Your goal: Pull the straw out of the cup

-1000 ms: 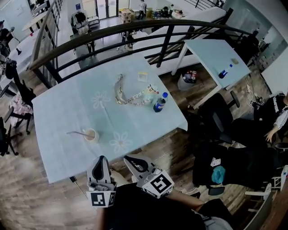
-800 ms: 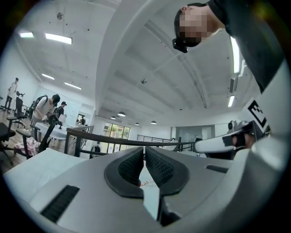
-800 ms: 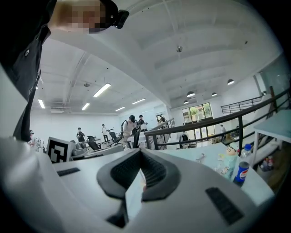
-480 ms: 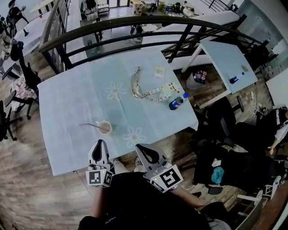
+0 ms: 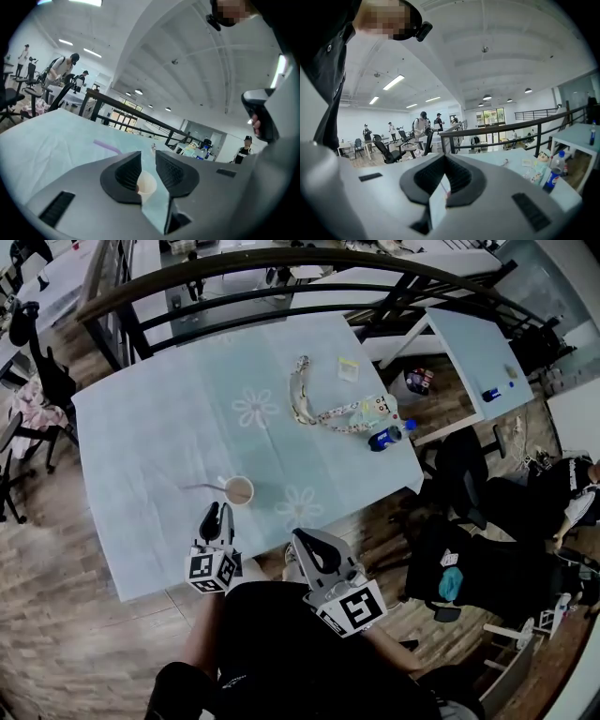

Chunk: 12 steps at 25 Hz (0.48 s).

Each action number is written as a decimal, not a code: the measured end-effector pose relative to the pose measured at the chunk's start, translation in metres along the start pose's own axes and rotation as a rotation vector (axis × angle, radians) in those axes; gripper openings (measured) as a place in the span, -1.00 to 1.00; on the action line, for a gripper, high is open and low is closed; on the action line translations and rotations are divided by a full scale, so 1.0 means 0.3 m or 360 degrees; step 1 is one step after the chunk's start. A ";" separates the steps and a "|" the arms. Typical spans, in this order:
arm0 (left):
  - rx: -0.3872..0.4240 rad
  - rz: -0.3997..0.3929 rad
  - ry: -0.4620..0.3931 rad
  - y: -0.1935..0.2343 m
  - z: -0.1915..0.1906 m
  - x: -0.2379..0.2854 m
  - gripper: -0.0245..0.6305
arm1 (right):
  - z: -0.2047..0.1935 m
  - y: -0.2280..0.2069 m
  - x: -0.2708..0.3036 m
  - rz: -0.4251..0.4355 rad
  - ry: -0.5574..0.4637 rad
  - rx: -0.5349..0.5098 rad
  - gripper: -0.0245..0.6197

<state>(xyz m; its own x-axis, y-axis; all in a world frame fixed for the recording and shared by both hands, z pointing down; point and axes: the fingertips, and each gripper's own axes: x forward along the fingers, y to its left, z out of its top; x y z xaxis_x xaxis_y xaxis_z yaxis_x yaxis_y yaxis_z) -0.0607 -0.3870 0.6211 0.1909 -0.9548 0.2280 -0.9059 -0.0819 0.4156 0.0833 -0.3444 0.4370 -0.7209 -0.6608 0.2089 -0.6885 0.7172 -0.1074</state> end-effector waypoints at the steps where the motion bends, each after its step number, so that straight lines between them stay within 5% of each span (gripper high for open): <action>1: -0.0024 0.0006 0.0024 0.025 -0.015 0.014 -0.65 | -0.002 0.006 0.009 -0.0017 0.0008 0.0002 -0.90; 12: -0.0167 0.0021 0.0200 0.154 -0.111 0.148 -0.58 | -0.030 0.031 0.036 -0.0215 0.0074 0.0020 -0.90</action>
<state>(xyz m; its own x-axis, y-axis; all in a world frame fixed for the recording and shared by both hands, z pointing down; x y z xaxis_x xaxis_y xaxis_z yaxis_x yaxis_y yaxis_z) -0.0816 -0.4238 0.6798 0.2311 -0.9117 0.3396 -0.8654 -0.0331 0.5000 0.0699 -0.3429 0.4470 -0.6173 -0.7400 0.2671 -0.7803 0.6193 -0.0872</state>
